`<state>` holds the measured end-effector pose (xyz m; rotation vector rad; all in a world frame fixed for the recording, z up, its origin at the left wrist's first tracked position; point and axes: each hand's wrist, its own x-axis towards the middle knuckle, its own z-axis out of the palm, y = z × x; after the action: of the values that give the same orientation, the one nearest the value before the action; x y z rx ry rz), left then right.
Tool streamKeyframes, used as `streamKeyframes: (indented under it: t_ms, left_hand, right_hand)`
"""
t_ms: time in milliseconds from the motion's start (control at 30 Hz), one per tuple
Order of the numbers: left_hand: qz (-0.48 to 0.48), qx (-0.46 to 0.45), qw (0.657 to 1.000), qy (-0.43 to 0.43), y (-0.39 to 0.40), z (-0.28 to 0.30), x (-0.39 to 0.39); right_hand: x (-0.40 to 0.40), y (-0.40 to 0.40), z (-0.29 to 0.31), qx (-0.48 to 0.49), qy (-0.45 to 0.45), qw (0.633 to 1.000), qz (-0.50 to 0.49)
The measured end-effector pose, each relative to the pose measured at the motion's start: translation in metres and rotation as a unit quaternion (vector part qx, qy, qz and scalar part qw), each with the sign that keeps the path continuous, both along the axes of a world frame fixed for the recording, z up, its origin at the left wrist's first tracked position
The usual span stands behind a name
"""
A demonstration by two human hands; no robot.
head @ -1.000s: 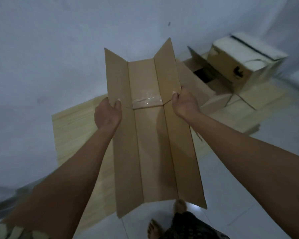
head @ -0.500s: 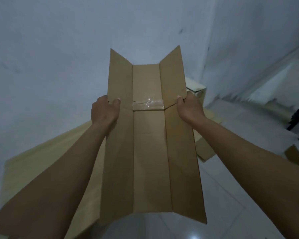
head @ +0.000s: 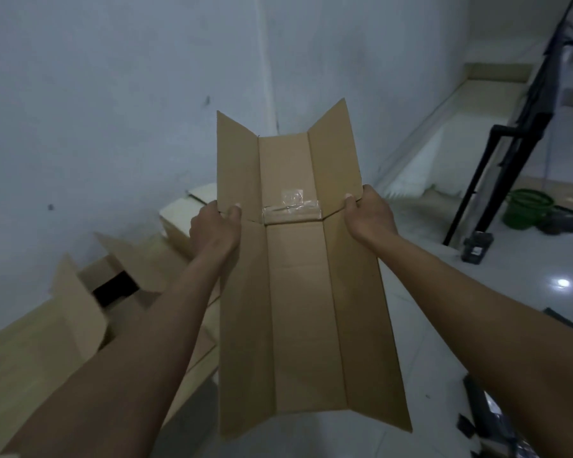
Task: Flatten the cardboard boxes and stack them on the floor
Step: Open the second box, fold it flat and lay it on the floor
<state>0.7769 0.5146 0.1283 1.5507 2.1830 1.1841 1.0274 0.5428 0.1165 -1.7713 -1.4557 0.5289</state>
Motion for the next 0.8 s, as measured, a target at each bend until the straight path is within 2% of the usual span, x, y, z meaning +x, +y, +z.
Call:
streamKeyframes:
  t_ms: [433,600,800]
  left_hand:
    - [-0.054,-0.056,0.996,-0.035,0.231,-0.049,0.153]
    - [0.011,-0.070,0.995,-0.075,0.315,-0.093,0.199]
    - [0.110,-0.083,0.984,-0.113,0.375,-0.150,0.253]
  right_hand:
    - [0.155,0.213,-0.039,-0.041,-0.017,0.998,-0.041]
    - [0.199,0.321,-0.071,-0.064,-0.031,0.997,0.008]
    - [0.234,0.425,-0.109,-0.087,-0.078,0.988,0.096]
